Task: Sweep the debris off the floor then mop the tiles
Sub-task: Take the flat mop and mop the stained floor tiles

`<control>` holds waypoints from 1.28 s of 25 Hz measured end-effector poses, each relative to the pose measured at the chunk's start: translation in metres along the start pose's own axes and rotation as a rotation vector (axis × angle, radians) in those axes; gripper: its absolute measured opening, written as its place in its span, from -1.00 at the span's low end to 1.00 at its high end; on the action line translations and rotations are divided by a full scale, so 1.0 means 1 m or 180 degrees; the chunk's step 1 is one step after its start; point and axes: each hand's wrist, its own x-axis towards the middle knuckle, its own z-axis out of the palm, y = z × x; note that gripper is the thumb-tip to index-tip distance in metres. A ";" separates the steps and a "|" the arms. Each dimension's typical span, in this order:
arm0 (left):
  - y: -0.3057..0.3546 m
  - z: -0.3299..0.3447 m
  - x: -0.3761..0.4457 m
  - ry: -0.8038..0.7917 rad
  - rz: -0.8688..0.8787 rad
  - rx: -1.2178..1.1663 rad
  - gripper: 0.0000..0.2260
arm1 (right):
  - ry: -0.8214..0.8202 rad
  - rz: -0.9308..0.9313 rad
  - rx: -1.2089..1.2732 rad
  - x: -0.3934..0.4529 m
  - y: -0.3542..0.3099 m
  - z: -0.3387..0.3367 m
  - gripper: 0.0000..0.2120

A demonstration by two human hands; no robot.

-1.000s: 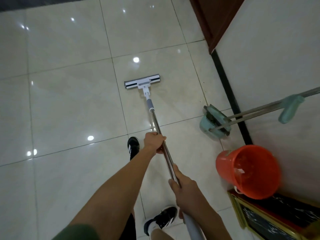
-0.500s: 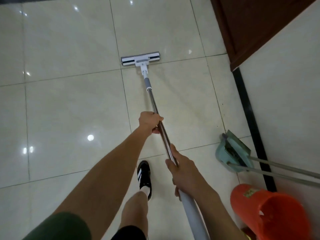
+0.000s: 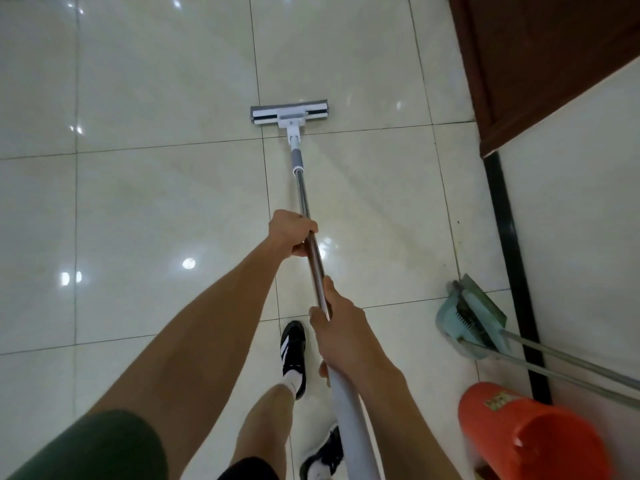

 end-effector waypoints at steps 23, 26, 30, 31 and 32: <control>-0.145 -0.015 -0.137 0.0298 -0.0249 -0.0648 -0.91 | -0.0515 -0.0238 -0.1066 -0.130 0.085 0.031 -0.44; -0.108 -0.041 -0.089 0.0299 -0.0252 -0.0741 -0.91 | -0.0496 -0.0269 -0.1091 -0.082 0.041 0.034 -0.45; -0.046 -0.109 0.001 0.0348 -0.0343 -0.0891 -0.88 | -0.0576 -0.0114 -0.0922 0.004 -0.051 0.051 -0.45; -0.028 -0.131 0.027 0.0351 -0.0362 -0.0908 -0.89 | -0.0604 -0.0109 -0.0914 0.026 -0.080 0.058 -0.44; -0.010 -0.154 0.051 0.0369 -0.0368 -0.0912 -0.90 | -0.0628 -0.0116 -0.0900 0.047 -0.110 0.065 -0.43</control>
